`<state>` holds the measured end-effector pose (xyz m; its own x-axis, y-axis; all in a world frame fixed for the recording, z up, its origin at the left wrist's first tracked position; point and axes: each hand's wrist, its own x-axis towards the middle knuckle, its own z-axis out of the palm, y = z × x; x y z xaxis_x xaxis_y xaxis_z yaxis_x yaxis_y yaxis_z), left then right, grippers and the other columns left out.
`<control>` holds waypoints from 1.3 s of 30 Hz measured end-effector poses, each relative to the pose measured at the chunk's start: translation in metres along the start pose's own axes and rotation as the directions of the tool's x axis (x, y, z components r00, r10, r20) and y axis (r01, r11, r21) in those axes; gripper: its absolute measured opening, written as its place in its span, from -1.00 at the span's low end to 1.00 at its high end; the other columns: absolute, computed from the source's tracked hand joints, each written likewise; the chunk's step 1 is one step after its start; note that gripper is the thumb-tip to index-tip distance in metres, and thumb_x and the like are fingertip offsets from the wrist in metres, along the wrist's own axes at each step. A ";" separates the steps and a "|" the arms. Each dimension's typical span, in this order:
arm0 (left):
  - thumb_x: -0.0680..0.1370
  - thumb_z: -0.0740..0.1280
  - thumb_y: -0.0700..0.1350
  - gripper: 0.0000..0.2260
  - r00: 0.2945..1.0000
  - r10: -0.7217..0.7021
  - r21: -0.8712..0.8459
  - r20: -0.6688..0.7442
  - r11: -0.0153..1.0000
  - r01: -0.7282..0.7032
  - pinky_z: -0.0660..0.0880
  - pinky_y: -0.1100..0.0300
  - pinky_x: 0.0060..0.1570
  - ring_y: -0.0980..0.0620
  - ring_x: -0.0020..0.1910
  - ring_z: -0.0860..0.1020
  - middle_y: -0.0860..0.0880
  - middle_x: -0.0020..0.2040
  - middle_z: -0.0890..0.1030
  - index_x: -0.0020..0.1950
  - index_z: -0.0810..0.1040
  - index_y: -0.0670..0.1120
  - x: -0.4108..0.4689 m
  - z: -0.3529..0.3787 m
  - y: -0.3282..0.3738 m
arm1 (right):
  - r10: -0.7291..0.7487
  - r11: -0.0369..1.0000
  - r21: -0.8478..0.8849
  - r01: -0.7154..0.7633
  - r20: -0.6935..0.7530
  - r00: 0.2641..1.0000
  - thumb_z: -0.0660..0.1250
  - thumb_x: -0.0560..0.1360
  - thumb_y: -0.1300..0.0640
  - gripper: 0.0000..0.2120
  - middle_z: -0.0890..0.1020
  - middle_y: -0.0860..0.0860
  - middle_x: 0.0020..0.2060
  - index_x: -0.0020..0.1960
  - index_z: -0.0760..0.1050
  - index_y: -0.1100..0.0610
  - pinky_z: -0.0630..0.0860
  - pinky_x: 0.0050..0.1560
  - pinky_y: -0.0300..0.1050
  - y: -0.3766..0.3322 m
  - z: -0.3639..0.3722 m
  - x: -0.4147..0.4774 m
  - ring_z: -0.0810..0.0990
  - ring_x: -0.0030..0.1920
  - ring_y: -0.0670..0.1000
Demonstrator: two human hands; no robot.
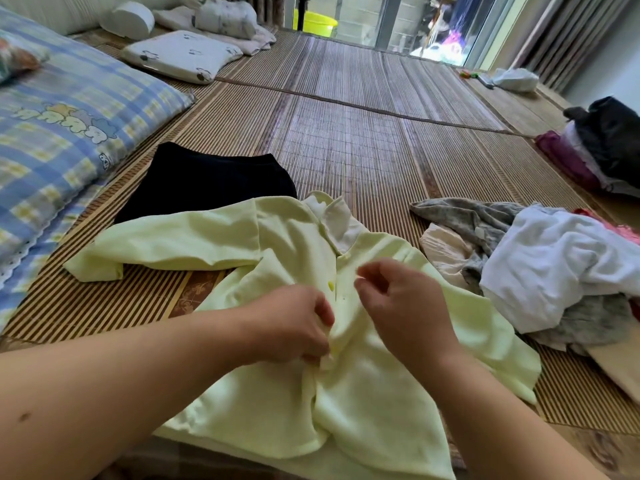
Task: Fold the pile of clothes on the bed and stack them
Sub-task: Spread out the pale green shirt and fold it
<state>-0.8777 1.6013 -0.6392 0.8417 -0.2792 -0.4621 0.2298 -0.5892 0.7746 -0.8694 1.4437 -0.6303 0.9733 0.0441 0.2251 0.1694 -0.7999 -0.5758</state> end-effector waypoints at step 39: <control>0.39 0.48 -0.13 -0.85 0.855 0.278 -0.024 -0.439 0.947 -0.320 0.49 0.29 -0.33 0.26 -0.41 0.54 0.17 -0.42 0.61 -0.36 0.61 0.04 0.032 -0.009 0.003 | 0.311 0.725 0.533 -0.437 0.313 0.898 0.43 0.45 0.22 -0.83 0.62 -0.01 -0.43 -0.32 0.63 0.10 0.38 -0.50 -0.33 -0.002 0.003 0.007 0.47 -0.49 -0.18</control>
<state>-0.8462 1.5972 -0.6477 0.9975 -0.0693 0.0097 -0.0399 -0.4504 0.8919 -0.8622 1.4474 -0.6296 0.9746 -0.0217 -0.2228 -0.2199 -0.2797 -0.9346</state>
